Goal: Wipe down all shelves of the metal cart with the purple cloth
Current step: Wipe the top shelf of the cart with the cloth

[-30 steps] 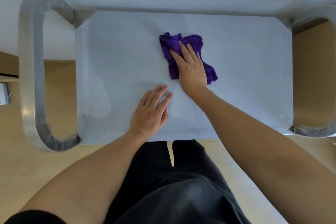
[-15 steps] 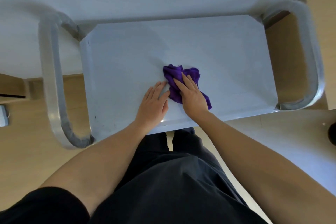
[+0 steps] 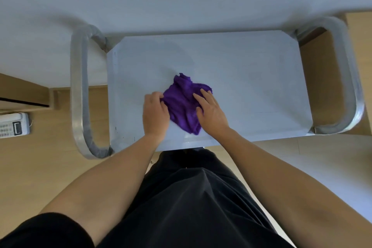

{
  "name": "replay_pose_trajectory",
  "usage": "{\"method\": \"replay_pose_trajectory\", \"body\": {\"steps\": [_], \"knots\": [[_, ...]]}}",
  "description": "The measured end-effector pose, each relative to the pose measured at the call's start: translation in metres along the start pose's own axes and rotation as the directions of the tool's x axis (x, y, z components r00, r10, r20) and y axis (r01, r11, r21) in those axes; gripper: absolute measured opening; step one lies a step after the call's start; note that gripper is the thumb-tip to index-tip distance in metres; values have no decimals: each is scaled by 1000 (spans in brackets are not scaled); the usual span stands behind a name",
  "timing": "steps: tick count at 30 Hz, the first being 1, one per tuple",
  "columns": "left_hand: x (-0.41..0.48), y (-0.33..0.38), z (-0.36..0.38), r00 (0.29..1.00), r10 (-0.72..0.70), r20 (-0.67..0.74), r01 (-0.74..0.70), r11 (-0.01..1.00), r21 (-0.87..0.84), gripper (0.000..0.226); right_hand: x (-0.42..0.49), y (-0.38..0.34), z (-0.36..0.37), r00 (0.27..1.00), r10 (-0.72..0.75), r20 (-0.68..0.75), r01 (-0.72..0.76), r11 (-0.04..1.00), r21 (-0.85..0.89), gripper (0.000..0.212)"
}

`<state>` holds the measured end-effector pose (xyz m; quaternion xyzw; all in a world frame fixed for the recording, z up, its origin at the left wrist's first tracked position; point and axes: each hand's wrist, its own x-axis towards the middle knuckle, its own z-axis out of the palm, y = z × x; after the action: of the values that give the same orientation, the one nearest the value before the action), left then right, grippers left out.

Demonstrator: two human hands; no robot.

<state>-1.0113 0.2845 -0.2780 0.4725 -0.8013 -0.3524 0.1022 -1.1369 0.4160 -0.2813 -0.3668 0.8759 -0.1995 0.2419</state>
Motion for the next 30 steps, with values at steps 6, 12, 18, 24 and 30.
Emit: {"method": "replay_pose_trajectory", "body": {"steps": [6, 12, 18, 24, 30], "knots": [[-4, -7, 26, 961, 246, 125, -276, 863, 423, 42, 1, 6, -1, 999, -33, -22, 32, 996, -85, 44], [-8, -10, 31, 949, 272, 162, -311, 890, 332, 39, 14, -24, 18, 969, -246, -13, 240, 957, -165, 43], [-8, -43, 4, 959, 246, 141, -283, 864, 417, 50, 17, -36, 41, 987, -149, 63, 162, 938, -307, 68], [-1, -85, -10, 933, 290, 213, -358, 812, 461, 49, 17, -36, 56, 995, -89, 33, 94, 902, -422, 74], [9, -101, -19, 881, 412, 232, -473, 770, 428, 51, 76, -45, 49, 998, 11, -54, -31, 924, -382, 67]]}}
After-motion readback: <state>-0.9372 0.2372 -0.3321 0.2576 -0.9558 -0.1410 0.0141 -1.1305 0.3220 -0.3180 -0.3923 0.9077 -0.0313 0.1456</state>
